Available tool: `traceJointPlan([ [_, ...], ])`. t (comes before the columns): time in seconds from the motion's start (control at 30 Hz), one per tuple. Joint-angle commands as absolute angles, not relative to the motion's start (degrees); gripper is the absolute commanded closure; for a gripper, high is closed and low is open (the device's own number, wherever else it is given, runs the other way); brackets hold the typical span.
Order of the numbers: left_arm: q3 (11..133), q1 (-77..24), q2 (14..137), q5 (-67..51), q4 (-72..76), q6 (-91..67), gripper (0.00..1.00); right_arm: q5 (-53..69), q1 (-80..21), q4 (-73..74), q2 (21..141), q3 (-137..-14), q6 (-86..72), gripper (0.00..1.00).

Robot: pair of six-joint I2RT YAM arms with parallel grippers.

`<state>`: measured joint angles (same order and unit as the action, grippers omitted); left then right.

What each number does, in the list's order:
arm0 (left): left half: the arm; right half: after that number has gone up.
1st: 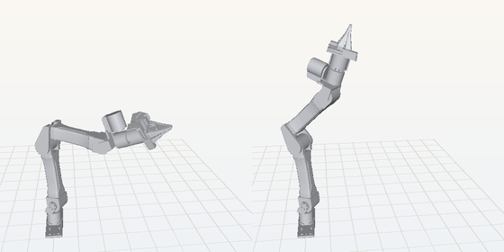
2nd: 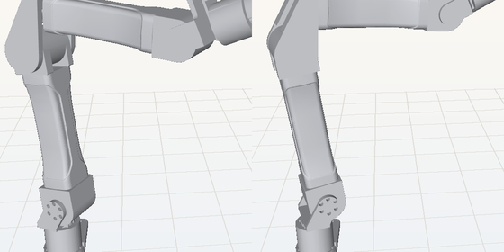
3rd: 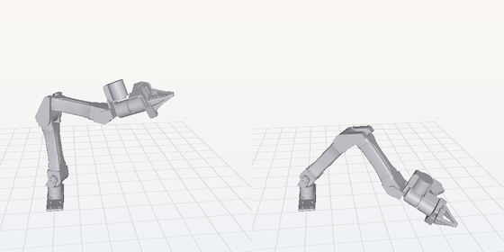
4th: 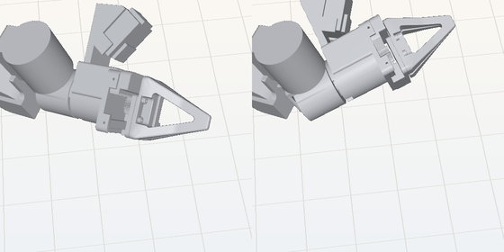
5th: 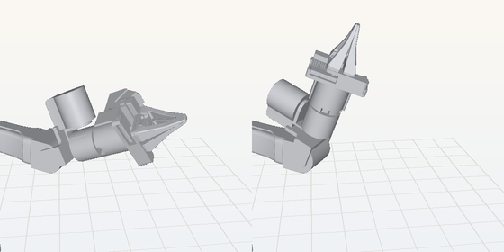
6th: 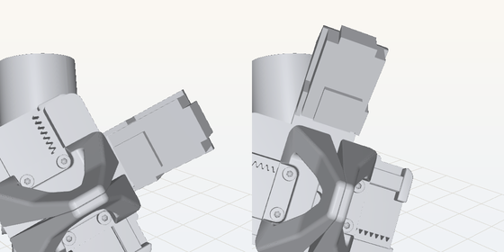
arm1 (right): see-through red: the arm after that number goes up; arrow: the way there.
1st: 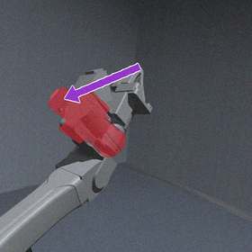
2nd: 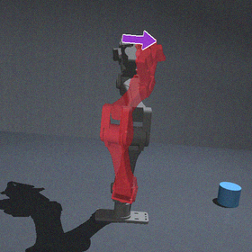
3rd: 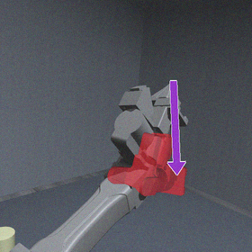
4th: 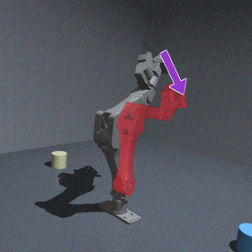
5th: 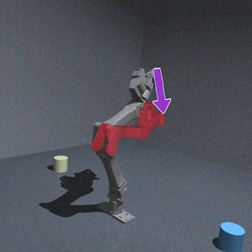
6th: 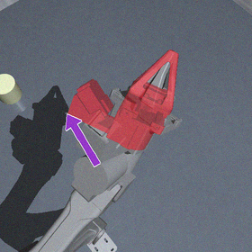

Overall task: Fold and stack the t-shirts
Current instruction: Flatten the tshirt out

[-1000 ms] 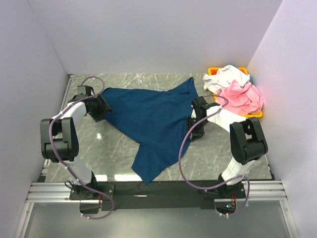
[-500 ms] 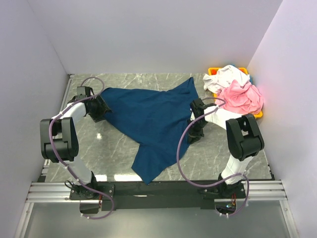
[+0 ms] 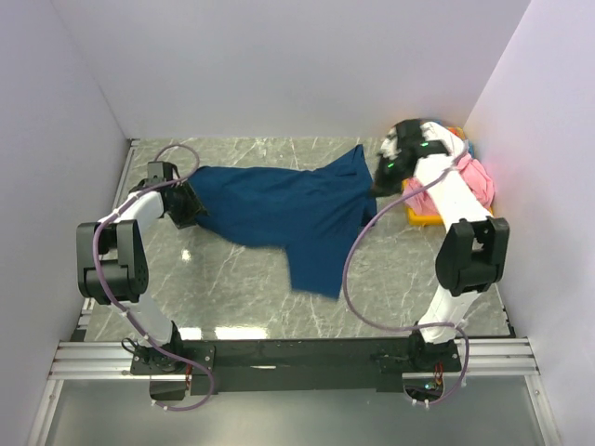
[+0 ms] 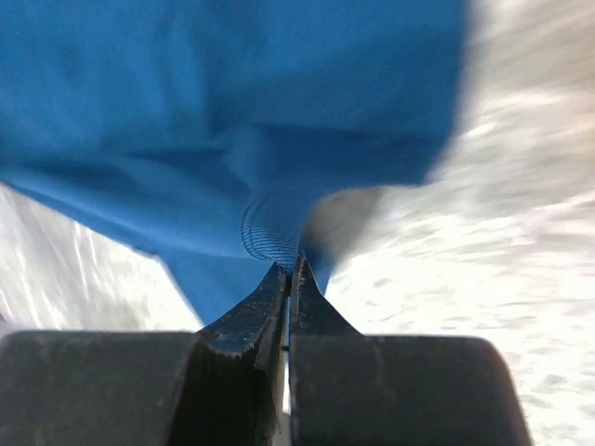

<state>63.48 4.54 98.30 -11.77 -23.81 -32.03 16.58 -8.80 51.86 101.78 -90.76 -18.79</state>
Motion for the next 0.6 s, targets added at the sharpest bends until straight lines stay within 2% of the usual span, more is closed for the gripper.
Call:
traceJointPlan([
  [0.0,66.09,2.03,96.67,-8.88,-25.05,-29.71,0.44,14.59,-1.25,55.81,104.84,-94.82,-18.46,1.0],
  [0.17,65.66,0.88,97.91,-9.84,-24.26,-31.9,0.44,13.45,-0.26,53.62,109.33,-96.67,-16.61,1.0],
  [0.2,65.65,0.88,98.17,-9.84,-24.34,-31.99,0.44,13.71,-0.35,53.61,110.64,-97.2,-16.7,0.95],
  [0.23,65.83,0.88,98.35,-9.58,-24.87,-31.82,0.44,14.06,-0.26,53.96,111.18,-97.82,-16.79,0.75],
  [0.33,65.83,0.79,98.88,-9.23,-25.58,-31.29,0.44,15.12,-0.96,52.13,108.82,-96.51,-17.58,0.51],
  [0.43,65.31,0.62,99.58,-10.1,-25.31,-31.64,0.44,15.47,-2.63,51.5,105.21,-92.56,-17.49,0.45],
  [0.57,64.69,-1.91,100.46,-12.48,-23.03,-33.04,0.45,16.08,-6.67,49.66,102.05,-84.57,-18.1,0.45],
])
